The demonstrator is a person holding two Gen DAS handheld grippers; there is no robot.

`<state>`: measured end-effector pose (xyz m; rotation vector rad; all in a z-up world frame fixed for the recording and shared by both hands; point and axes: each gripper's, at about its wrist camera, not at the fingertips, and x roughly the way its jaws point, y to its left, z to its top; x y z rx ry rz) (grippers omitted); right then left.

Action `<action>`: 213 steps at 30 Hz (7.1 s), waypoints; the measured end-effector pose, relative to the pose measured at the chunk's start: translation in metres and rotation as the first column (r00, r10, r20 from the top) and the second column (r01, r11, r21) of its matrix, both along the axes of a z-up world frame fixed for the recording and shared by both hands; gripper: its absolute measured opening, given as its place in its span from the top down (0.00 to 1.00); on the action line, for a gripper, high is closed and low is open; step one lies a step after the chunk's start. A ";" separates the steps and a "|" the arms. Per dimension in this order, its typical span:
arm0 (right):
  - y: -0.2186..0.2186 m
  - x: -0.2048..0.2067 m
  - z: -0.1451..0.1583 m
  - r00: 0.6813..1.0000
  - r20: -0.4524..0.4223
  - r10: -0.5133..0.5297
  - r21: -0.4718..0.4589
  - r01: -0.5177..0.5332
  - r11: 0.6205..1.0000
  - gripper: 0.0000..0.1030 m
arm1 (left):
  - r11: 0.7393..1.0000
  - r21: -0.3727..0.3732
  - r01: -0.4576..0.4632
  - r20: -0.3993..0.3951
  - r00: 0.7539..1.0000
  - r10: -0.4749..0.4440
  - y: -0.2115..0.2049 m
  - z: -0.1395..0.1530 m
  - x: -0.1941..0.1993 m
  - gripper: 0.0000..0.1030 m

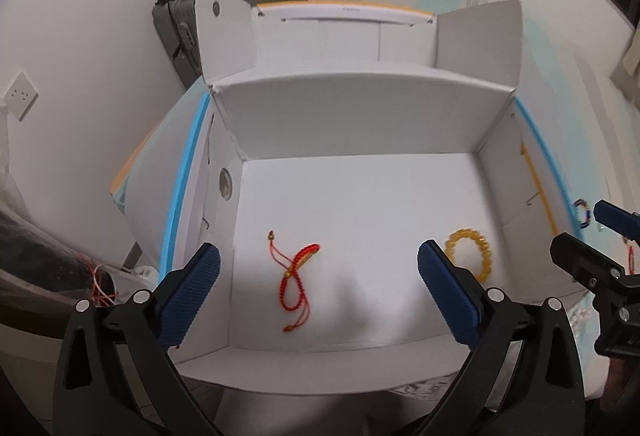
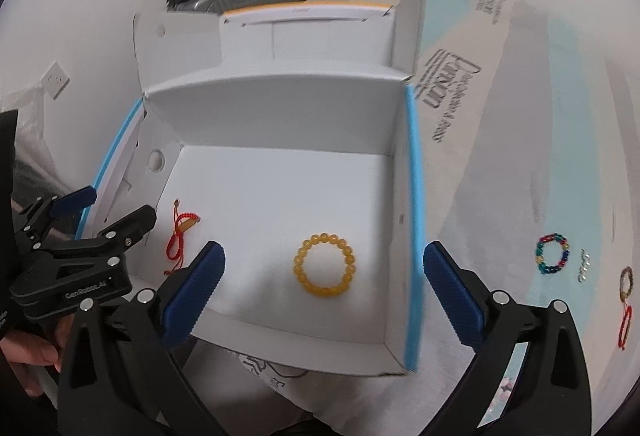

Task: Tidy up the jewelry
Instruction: 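Move both tools back over the remaining bracelets on the bed, then grasp the pink-white bead bracelet with the left tool while the right tool grasps the red bead bracelet, then carry the pink-white and red bead bracelets into the white box with both tools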

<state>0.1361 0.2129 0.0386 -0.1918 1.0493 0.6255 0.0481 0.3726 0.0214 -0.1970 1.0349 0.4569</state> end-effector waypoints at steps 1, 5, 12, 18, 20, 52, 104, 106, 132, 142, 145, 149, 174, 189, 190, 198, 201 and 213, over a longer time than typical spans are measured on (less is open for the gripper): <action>-0.005 -0.001 0.004 1.000 0.011 -0.009 0.005 0.009 1.000 0.07 | 1.000 0.001 0.004 0.009 1.000 -0.004 -0.004 0.003 0.000 0.06; -0.027 -0.003 0.018 0.998 0.042 -0.051 0.022 0.050 0.998 0.07 | 1.000 0.005 0.009 0.039 0.999 -0.009 -0.016 0.013 -0.002 0.06; -0.062 -0.007 0.039 0.987 0.102 -0.122 0.025 0.120 0.992 0.07 | 0.999 0.007 0.053 0.082 0.995 -0.054 -0.048 0.034 0.004 0.06; -0.110 -0.006 0.060 0.961 0.179 -0.210 0.042 0.206 0.978 0.07 | 0.993 0.002 0.120 0.115 0.986 -0.120 -0.085 0.049 0.017 0.06; -0.133 -0.004 0.066 0.951 0.190 -0.244 0.043 0.240 0.970 0.07 | 0.990 -0.002 0.144 0.130 0.981 -0.143 -0.101 0.055 0.023 0.06; -0.431 -0.059 0.002 0.803 0.110 -0.586 0.012 0.589 0.808 0.07 | 0.854 -0.043 0.518 0.100 0.853 -0.512 -0.318 -0.001 0.042 0.06; -0.484 -0.075 -0.164 0.750 -0.094 -0.654 -0.216 0.626 0.749 0.64 | 0.817 -0.135 0.560 -0.072 0.817 -0.572 -0.352 -0.159 0.065 0.62; -0.479 -0.076 -0.164 0.764 -0.070 -0.641 -0.233 0.612 0.756 0.64 | 0.831 -0.152 0.536 -0.067 0.833 -0.549 -0.348 -0.158 0.065 0.72; -0.480 -0.096 -0.136 0.749 -0.034 -0.662 -0.159 0.650 0.744 0.87 | 0.849 -0.144 0.508 -0.040 0.854 -0.518 -0.329 -0.120 0.055 0.89; -0.478 -0.097 -0.122 0.753 -0.019 -0.658 -0.143 0.649 0.747 0.87 | 0.852 -0.137 0.505 -0.028 0.858 -0.513 -0.326 -0.109 0.052 0.89; -0.477 -0.095 -0.116 0.754 -0.011 -0.657 -0.136 0.650 0.748 0.87 | 0.852 -0.135 0.506 -0.019 0.858 -0.513 -0.327 -0.103 0.051 0.89; -0.473 -0.090 -0.104 0.764 -0.002 -0.646 -0.128 0.640 0.758 0.87 | 0.850 -0.127 0.511 -0.009 0.857 -0.516 -0.328 -0.093 0.051 0.89; -0.412 -0.055 -0.041 0.808 0.054 -0.587 -0.084 0.589 0.803 0.87 | 0.882 -0.038 0.469 0.032 0.883 -0.468 -0.303 -0.034 0.054 0.89; -0.341 -0.036 -0.005 0.855 0.089 -0.510 -0.048 0.516 0.856 0.87 | 0.906 -0.065 0.418 0.088 0.907 -0.413 -0.270 0.013 0.054 0.89; -0.335 -0.034 -0.002 0.859 0.093 -0.503 -0.046 0.508 0.860 0.87 | 0.907 -0.071 0.414 0.095 0.908 -0.407 -0.266 0.017 0.053 0.89; -0.275 -0.024 0.023 0.893 0.110 -0.436 -0.020 0.441 0.897 0.87 | 0.922 -0.047 0.385 0.122 0.918 -0.377 -0.232 0.048 0.044 0.89; -0.249 -0.022 0.033 0.908 0.118 -0.402 -0.008 0.406 0.914 0.87 | 0.937 -0.040 0.348 0.127 0.931 -0.341 -0.208 0.054 0.037 0.89; -0.138 -0.026 0.055 0.955 0.135 -0.264 0.013 0.265 0.964 0.87 | 0.976 -0.020 0.216 0.118 0.970 -0.212 -0.111 0.066 0.002 0.89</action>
